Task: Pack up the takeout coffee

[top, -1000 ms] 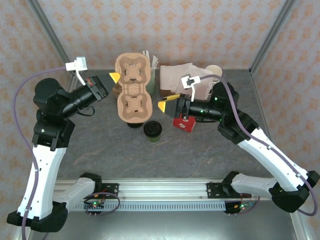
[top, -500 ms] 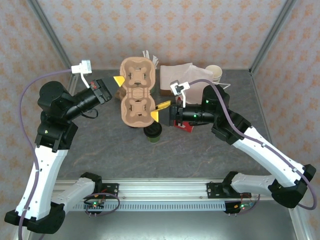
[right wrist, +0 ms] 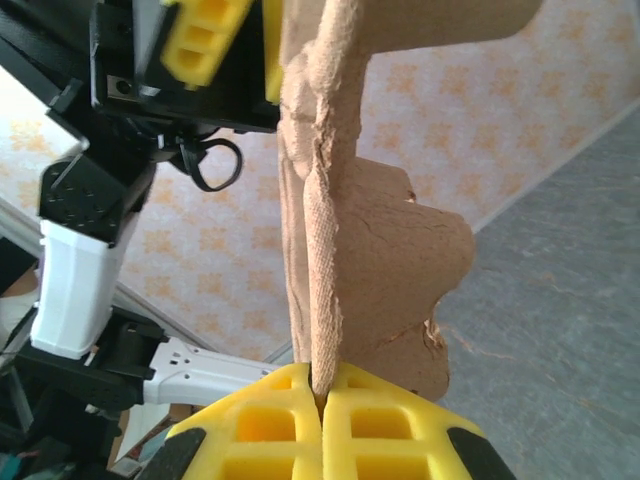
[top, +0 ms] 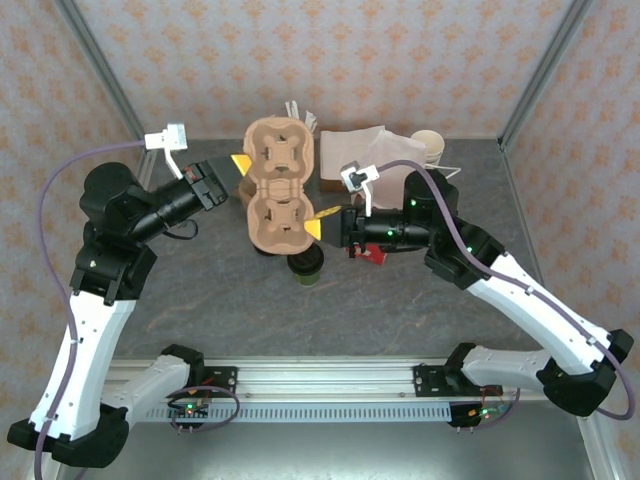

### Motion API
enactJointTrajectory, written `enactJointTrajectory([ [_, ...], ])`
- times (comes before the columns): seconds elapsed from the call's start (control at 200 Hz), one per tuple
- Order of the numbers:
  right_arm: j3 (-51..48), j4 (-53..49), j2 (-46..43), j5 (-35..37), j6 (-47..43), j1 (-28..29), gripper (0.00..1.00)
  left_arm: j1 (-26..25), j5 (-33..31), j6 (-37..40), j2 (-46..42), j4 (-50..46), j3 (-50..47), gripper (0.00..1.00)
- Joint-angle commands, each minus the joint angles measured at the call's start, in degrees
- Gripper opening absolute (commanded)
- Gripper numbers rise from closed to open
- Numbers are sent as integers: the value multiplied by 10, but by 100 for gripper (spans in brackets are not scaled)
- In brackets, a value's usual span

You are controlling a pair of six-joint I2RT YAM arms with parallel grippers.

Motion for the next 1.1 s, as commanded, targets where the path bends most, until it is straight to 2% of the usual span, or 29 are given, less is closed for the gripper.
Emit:
enactJointTrajectory([
  [0.0,37,-77,-37,66,-36,3,0,-7,-37,99,-10,-83,46,64],
  [0.065,51,-126,-45,107,-44,3,0,-8,-51,147,-9,-125,69,72],
  [0.205,83,-228,-52,183,-51,-2,0,-9,-69,233,-6,-177,117,78],
  [0.325,112,-294,-46,206,-43,-9,0,-15,-73,285,-8,-177,140,86],
  [0.46,141,-348,-43,207,-36,-14,0,-45,-80,348,-1,-184,164,85],
  [0.56,157,-376,-41,204,-33,-15,0,-91,-90,403,22,-210,192,85],
  [0.641,166,-391,-36,202,-30,-15,0,-152,-118,452,42,-232,209,83],
  [0.876,175,-412,-25,195,-30,-15,0,-377,-314,637,139,-328,262,81],
  [0.956,178,-421,-23,191,-32,-15,0,-395,-332,675,162,-328,259,82],
  [1.096,177,-428,-19,177,-34,-16,0,-396,-344,742,204,-345,263,84],
])
